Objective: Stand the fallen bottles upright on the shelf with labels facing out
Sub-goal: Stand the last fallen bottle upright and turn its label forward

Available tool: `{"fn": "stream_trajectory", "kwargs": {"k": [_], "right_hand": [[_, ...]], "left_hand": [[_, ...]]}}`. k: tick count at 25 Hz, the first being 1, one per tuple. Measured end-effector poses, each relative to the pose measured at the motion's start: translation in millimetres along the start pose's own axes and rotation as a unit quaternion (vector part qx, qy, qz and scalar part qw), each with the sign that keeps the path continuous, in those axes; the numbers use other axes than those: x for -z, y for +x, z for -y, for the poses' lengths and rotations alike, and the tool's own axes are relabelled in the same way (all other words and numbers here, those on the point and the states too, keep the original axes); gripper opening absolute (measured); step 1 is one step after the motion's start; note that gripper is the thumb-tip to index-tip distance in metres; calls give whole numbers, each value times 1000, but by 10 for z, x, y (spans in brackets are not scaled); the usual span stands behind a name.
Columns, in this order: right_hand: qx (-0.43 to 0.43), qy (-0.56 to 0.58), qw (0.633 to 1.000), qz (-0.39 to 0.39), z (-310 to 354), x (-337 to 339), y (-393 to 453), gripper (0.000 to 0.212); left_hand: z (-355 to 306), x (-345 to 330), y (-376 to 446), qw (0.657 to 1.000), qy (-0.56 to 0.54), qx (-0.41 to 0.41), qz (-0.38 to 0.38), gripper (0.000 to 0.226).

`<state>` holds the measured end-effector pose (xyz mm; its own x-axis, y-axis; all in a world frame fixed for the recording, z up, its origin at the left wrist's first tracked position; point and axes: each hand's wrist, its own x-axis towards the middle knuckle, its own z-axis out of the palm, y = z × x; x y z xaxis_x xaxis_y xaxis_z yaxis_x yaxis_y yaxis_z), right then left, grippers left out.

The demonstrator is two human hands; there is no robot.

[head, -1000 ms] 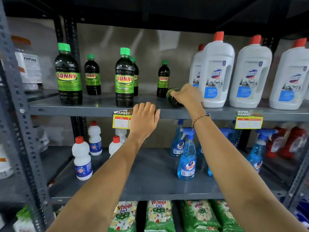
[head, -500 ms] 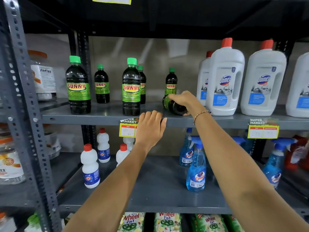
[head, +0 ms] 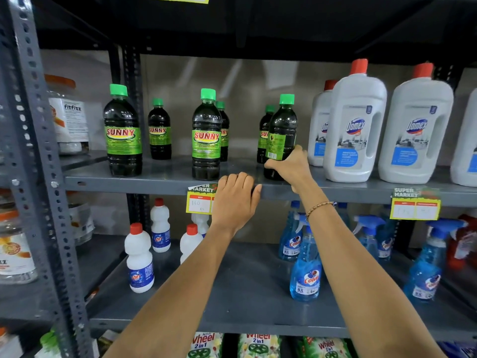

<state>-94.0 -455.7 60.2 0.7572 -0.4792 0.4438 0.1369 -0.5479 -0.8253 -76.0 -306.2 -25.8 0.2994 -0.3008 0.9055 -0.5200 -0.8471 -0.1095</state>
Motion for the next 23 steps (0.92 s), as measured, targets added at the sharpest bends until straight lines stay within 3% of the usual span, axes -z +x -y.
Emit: {"fn": "stream_trajectory", "kwargs": {"k": [3, 13, 19, 21, 23], "right_hand": [[-12, -3, 1000, 26, 110, -9, -44, 89], [27, 45, 995, 79, 68, -52, -107, 83], [15, 28, 999, 34, 9, -84, -66, 118], [-4, 35, 999, 38, -10, -71, -30, 108], [-23, 71, 994, 78, -25, -39, 17, 81]], "left_hand": [[-1, 5, 1, 1000, -1, -1, -6, 37], [-8, 31, -7, 1000, -11, -3, -6, 36], [-15, 32, 1, 1000, -13, -1, -2, 36], [-13, 33, -2, 1000, -19, 2, 1, 37], [-4, 40, -3, 1000, -21, 2, 2, 37]]}}
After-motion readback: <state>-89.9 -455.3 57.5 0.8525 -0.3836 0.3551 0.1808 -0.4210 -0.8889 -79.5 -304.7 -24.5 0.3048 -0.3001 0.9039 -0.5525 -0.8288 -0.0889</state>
